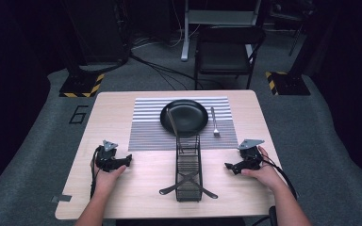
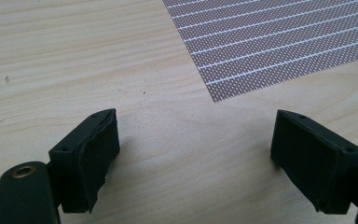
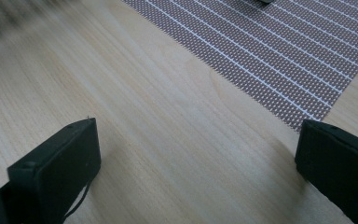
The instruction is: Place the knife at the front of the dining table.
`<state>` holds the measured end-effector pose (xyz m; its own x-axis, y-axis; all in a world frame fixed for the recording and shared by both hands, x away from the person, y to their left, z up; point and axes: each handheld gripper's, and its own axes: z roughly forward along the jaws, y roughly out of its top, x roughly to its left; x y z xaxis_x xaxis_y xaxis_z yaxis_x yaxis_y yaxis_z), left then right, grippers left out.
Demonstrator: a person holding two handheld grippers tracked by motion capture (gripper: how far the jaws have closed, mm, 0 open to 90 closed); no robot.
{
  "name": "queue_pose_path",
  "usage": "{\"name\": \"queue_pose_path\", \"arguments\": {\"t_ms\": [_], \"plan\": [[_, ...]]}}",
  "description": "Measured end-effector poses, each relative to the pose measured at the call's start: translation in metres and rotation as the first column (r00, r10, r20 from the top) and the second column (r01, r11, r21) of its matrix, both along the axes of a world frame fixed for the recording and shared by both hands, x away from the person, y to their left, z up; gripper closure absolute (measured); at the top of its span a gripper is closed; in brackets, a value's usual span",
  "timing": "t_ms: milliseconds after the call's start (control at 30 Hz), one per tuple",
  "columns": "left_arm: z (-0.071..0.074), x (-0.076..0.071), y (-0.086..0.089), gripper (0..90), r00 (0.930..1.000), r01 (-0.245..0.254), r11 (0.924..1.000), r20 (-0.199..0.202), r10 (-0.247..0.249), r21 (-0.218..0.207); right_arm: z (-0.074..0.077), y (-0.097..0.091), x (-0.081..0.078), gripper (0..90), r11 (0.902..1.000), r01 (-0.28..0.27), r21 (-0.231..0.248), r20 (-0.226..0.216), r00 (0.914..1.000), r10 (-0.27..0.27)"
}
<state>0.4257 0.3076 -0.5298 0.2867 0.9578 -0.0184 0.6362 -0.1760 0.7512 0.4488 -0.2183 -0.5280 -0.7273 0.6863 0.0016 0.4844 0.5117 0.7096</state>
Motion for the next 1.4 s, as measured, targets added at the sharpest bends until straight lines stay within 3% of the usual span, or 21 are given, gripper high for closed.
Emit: {"name": "queue_pose_path", "arguments": {"t_ms": [667,900,1133,1400], "plan": [[0.000,0.001,0.000,16.2,0.9999,0.010,0.9999,0.003,-0.010,0.002,0.000,0.000,0.000,0.0,1.0000,-0.004,-0.001,0.001,1.0000,0.004],[0.002,-0.002,-0.001,24.8,0.9999,-0.008,0.9999,0.008,0.008,-0.008,0.000,0.000,0.000,0.0,1.0000,-0.002,0.000,0.000,1.0000,0.002],[0.008,-0.004,-0.005,33.7,0.9994,0.018,0.9995,-0.029,-0.018,-0.027,0.000,0.000,0.000,0.0,1.0000,-0.004,-0.001,0.001,1.0000,0.004],[0.022,-0.010,-0.011,36.8,0.9987,0.049,0.9973,-0.010,-0.049,-0.055,0.000,0.000,0.000,0.0,1.0000,-0.003,-0.001,0.001,1.0000,0.003]]}}
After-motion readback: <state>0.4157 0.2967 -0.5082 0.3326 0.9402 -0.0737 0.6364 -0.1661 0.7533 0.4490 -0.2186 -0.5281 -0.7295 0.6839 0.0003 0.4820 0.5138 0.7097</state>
